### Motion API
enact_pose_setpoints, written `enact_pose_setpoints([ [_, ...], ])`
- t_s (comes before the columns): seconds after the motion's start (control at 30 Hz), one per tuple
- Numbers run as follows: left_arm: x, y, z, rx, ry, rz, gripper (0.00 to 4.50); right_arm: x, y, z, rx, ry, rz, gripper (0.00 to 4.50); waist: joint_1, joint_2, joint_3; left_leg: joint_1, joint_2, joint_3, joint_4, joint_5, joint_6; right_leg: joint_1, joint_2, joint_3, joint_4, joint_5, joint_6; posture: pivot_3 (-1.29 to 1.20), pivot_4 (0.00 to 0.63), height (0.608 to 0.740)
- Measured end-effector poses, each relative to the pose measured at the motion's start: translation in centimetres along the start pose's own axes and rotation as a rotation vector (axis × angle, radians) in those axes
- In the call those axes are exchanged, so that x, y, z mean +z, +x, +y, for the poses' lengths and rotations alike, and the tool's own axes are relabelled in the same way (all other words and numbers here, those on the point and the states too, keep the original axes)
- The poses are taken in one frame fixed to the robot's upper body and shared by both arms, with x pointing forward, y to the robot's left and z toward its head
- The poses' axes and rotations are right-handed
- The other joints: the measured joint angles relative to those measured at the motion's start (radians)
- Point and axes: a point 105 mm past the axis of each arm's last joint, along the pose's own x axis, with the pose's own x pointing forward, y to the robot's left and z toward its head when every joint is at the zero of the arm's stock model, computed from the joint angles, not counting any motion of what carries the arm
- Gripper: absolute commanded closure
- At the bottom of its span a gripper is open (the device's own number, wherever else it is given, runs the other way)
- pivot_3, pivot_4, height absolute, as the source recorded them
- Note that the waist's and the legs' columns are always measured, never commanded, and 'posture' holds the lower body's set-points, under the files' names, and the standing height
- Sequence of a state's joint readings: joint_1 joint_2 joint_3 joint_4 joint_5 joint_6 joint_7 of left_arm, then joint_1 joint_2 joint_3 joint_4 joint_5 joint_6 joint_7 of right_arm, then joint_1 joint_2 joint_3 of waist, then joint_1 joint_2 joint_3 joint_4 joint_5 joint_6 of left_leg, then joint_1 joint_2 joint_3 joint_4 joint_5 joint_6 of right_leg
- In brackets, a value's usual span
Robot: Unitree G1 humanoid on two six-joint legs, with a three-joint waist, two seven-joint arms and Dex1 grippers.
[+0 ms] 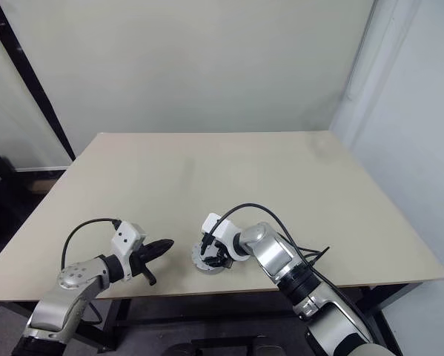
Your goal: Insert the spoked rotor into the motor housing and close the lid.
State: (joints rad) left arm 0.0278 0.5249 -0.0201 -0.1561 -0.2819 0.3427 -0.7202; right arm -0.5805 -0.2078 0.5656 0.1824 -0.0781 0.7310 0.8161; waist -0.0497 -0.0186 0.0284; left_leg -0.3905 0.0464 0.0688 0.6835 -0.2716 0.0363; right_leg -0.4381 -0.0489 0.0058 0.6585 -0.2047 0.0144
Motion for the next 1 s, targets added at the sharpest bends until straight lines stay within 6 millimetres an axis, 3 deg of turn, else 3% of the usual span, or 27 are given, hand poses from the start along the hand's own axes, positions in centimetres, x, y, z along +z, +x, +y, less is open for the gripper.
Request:
enact_pose_setpoints([
  [0.23,-0.4,1.5,-0.5,-0.025,0.017,0.021,4.5,-0.2,0.1,0.1,-0.004,0.0,0.029,1.27,0.0,0.0,0.0,0.014,0.0,0.0,-0.002,0.0,0.0,0.013,0.0,-0.001,-0.002,-0.002,-0.002,0.0,0.0,0.74],
  [0.6,-2.0,3.9,-0.6,-0.056,0.056,0.082,4.5,-0.1,0.1,0.1,0.001,-0.015,0.046,1.27,0.0,0.0,0.0,0.014,0.0,0.0,-0.002,0.0,0.0,0.013,-0.001,-0.001,-0.001,-0.002,-0.002,0.0,0.0,0.74],
  [1.0,-1.7,4.7,-1.3,-0.092,0.068,0.069,4.5,-0.1,0.4,-0.2,-0.019,0.057,0.061,1.27,0.0,0.0,0.0,0.014,0.0,-0.001,-0.003,0.0,0.0,0.012,-0.001,-0.001,-0.001,-0.002,-0.002,0.0,0.0,0.74],
])
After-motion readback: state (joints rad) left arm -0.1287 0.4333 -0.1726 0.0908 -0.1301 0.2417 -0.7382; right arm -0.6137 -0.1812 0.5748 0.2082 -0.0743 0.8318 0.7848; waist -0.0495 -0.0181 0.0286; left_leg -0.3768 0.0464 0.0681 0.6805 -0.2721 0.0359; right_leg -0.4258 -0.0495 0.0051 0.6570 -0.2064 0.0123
